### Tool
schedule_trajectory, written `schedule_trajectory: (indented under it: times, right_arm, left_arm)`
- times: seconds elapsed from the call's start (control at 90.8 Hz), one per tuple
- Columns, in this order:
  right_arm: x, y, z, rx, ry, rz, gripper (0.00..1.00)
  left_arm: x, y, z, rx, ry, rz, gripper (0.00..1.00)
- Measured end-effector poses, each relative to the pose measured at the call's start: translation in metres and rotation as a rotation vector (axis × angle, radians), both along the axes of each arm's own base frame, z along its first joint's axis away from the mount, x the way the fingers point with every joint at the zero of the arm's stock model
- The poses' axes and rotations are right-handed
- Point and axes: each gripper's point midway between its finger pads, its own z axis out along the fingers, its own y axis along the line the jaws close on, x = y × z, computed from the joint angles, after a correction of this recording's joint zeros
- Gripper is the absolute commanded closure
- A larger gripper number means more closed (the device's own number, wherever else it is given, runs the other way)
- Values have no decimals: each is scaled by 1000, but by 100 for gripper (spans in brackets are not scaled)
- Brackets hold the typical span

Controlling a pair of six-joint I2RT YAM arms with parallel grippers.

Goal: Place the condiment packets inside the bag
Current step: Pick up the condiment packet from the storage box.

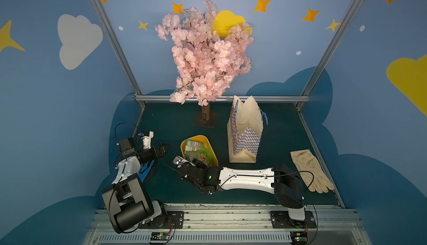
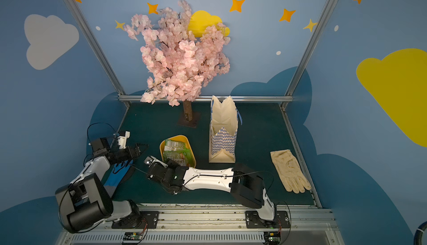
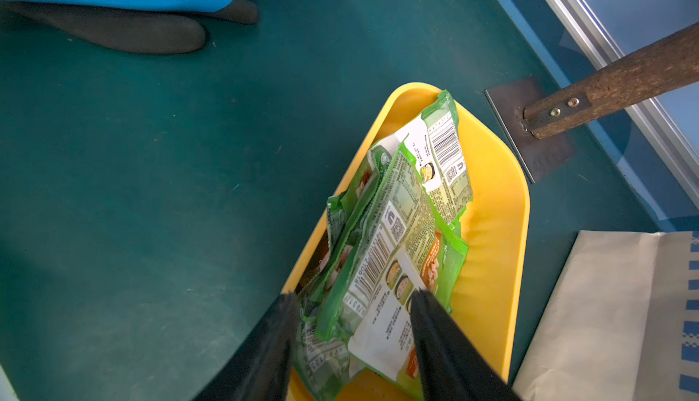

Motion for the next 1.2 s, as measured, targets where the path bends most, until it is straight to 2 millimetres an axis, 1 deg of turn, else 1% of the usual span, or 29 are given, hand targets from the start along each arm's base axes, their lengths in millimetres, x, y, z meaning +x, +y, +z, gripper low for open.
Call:
schedule_trajectory:
  times: [0.341,0.54,0.694,0.804,0.903,1.024,1.101,1.189,1.2]
  right_arm:
    - [7,-11,-32,-49,22,-45,53]
    - [16,-21,-41,-57,10,-86,72]
    - [30,-28,-46,-45,4,-128,80]
    - [43,-32,-46,-25,6,-159,81]
    - [54,-33,-43,-1,5,-182,77]
    - [64,-35,-41,17,6,-201,77]
    - [69,-36,-39,26,8,-209,85]
    - [73,-33,-34,44,10,-211,100]
    - [73,-32,-33,46,8,-210,100]
  left_arm:
    - [2,2,3,4,-7,2,0]
    - [2,2,3,4,-7,2,0]
    - [2,2,3,4,-7,2,0]
    - [2,2,3,4,-7,2,0]
    - [2,2,3,4,-7,2,0]
    - [2,2,3,4,-7,2,0]
    - [2,2,3,4,-7,2,0]
    - [2,2,3,4,-7,2,0]
    - [2,2,3,3,-7,1,0]
